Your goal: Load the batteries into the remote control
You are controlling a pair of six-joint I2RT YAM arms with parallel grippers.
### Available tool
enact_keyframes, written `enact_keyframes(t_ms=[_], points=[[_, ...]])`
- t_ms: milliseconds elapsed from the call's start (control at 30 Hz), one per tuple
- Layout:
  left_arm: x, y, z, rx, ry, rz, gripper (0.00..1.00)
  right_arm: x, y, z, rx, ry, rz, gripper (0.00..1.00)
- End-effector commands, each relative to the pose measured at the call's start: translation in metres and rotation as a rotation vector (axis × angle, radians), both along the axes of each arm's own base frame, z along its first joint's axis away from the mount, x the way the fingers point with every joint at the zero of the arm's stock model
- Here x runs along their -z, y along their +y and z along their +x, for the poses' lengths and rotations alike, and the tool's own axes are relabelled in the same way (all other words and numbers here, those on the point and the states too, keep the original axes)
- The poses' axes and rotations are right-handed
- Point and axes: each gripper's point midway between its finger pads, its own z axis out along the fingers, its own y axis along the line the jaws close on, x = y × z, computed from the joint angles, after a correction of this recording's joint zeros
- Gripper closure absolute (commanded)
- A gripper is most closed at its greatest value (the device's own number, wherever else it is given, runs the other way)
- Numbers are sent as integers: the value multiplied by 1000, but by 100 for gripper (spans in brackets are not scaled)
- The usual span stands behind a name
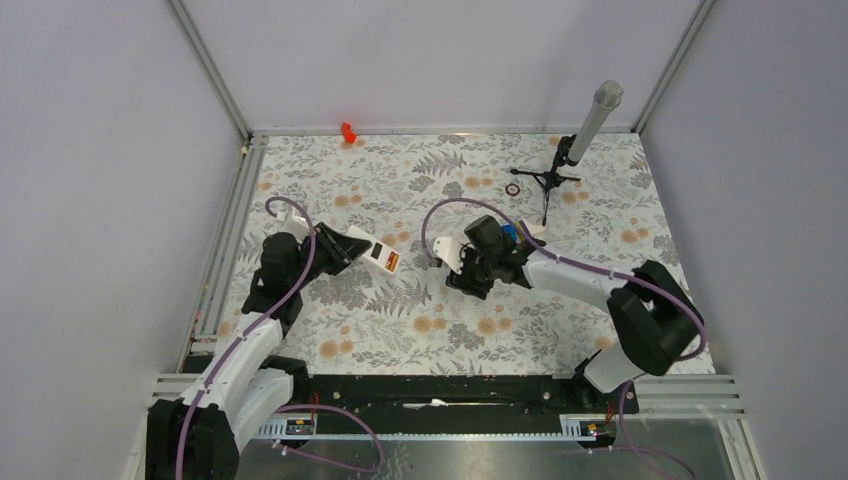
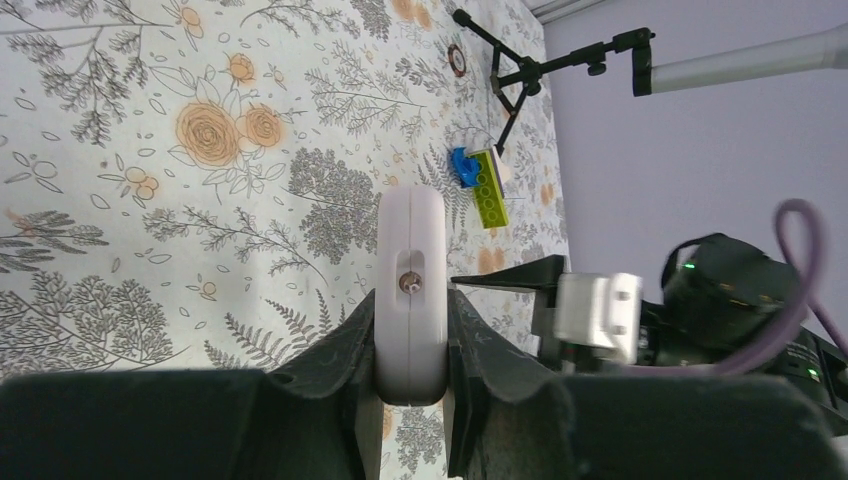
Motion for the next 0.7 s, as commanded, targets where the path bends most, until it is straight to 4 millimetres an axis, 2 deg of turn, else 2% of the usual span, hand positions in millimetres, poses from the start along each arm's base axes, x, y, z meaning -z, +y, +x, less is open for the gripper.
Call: enact_keyframes(t_ms=[0, 167, 333, 500, 667], points=[[-20, -11, 3, 31, -100, -93, 100, -54, 30, 6, 27, -91, 236, 52], [-21, -30, 3, 61, -135, -97, 100, -87, 35, 4, 147, -84, 370, 52], [-26, -57, 1, 97, -187, -85, 100, -113, 43, -11, 261, -6, 496, 53], [-33, -73, 0, 125, -240, -76, 100, -126, 44, -23, 338, 48, 544, 53], [-38, -90, -2, 168, -246, -75, 100, -127, 47, -26, 324, 43, 533, 53]])
